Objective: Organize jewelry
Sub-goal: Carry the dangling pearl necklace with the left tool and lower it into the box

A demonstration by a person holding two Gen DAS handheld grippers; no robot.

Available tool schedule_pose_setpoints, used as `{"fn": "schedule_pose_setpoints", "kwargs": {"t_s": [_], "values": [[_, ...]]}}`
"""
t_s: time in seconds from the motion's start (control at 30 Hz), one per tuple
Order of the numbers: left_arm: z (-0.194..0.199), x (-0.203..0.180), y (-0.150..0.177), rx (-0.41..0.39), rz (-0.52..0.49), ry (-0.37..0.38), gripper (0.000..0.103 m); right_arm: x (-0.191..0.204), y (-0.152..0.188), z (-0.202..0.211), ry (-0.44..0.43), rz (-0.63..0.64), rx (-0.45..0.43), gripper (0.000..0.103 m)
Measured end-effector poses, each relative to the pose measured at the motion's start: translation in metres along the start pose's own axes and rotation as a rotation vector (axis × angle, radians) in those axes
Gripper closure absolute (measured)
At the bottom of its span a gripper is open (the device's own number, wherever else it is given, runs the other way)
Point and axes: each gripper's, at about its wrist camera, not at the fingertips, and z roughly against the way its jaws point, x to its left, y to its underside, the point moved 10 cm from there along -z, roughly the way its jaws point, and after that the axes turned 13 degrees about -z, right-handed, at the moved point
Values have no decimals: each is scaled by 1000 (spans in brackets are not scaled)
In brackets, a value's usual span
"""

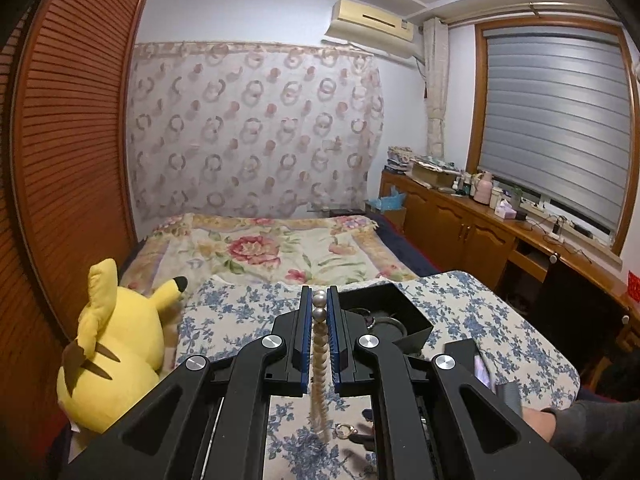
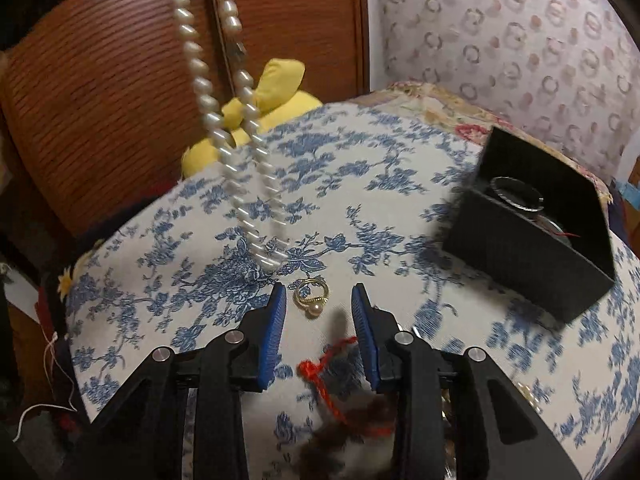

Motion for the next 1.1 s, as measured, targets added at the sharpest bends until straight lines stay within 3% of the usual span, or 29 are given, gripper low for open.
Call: {"fn": "schedule_pose_setpoints", "kwargs": {"t_s": [0.1, 0.23, 0.37, 0.67, 1.1], "values": [[2, 3, -2, -2, -1, -7, 97, -1, 1, -11, 18, 16, 43, 67], [4, 3, -5, -7, -8, -20, 97, 2, 2, -14, 40, 63, 49, 82], [2, 6, -8, -6, -3, -24, 97, 3, 6, -10, 31, 86, 44, 83], [-12, -1, -32, -29, -3, -3, 97, -26, -20, 51, 13, 20, -76, 83], [-57, -26, -95, -54, -16, 40, 97, -111, -71, 106, 103, -74, -189, 83]]}}
